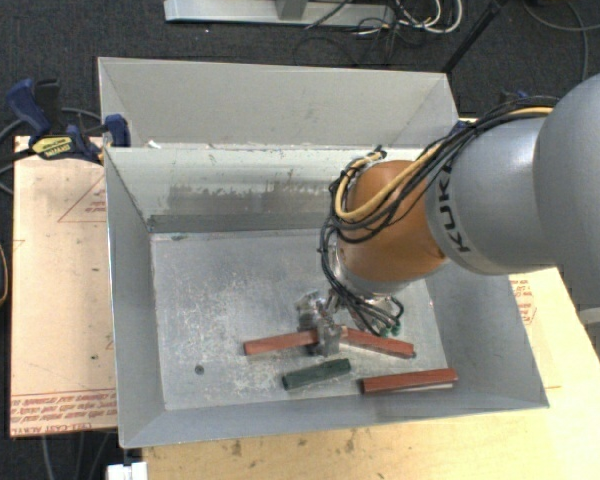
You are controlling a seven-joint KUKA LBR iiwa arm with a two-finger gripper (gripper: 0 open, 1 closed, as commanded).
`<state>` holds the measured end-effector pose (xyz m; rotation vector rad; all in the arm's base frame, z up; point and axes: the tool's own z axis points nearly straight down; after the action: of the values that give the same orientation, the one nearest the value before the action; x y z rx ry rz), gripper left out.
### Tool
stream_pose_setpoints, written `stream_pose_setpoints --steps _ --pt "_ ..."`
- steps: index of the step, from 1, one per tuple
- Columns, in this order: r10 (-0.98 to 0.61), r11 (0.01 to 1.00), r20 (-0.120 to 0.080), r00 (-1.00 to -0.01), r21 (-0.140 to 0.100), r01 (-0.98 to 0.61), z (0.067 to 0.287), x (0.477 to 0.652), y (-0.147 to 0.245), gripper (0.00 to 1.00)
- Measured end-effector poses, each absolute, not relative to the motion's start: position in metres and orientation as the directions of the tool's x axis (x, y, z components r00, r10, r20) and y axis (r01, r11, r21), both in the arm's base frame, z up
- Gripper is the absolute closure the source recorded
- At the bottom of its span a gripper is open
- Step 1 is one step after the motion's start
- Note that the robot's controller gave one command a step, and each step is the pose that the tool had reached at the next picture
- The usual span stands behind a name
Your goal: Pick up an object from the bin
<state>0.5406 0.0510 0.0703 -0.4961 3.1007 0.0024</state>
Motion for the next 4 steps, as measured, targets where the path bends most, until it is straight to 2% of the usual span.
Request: stream_pose_setpoints --steps 1,2,3,4 --pt "-0.416 0.909 -0.008 -0.909 -0.001 -0.416 0.135 0.543 0.058 1.0" --pt "-0.813 0.582 0.003 -0.582 0.006 -0.813 0.076 0.56 0.046 1.0" --pt "-0.929 0.369 -0.006 -0.369 -0.007 -0.929 0.166 0.568 0.049 1.0" --pt "-0.835 0.551 0.0 -0.551 0.002 -0.835 0.164 0.507 0.024 1.0"
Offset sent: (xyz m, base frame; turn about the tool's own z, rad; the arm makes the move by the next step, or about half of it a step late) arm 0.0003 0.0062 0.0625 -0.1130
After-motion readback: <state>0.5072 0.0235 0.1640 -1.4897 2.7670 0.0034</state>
